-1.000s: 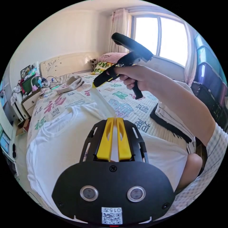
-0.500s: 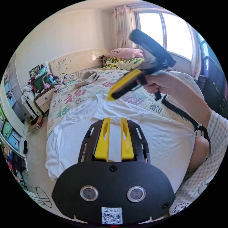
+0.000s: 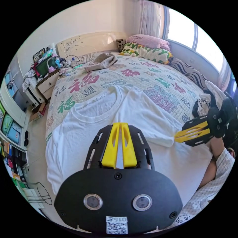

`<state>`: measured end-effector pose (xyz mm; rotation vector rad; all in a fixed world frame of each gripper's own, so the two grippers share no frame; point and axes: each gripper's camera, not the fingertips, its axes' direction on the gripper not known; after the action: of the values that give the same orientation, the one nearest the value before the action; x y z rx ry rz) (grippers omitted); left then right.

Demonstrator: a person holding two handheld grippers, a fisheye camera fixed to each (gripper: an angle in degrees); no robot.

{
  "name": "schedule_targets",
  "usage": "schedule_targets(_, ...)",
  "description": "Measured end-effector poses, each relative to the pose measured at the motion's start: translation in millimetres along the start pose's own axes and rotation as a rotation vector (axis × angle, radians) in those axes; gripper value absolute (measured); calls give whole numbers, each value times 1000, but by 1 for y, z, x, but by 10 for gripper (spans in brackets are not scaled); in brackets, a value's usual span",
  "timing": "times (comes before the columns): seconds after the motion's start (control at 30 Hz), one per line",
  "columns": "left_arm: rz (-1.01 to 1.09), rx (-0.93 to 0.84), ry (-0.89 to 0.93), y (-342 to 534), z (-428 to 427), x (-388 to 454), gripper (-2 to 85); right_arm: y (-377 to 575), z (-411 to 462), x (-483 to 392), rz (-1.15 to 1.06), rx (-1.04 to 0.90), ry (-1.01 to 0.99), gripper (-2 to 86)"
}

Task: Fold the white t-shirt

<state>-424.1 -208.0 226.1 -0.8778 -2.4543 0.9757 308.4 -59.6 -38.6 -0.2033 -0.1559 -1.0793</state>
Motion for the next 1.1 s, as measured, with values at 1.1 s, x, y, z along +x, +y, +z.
schedule_targets(1.1, -215, 57, 177, -245, 21, 5, 16, 67, 38, 10, 93, -45, 366, -2)
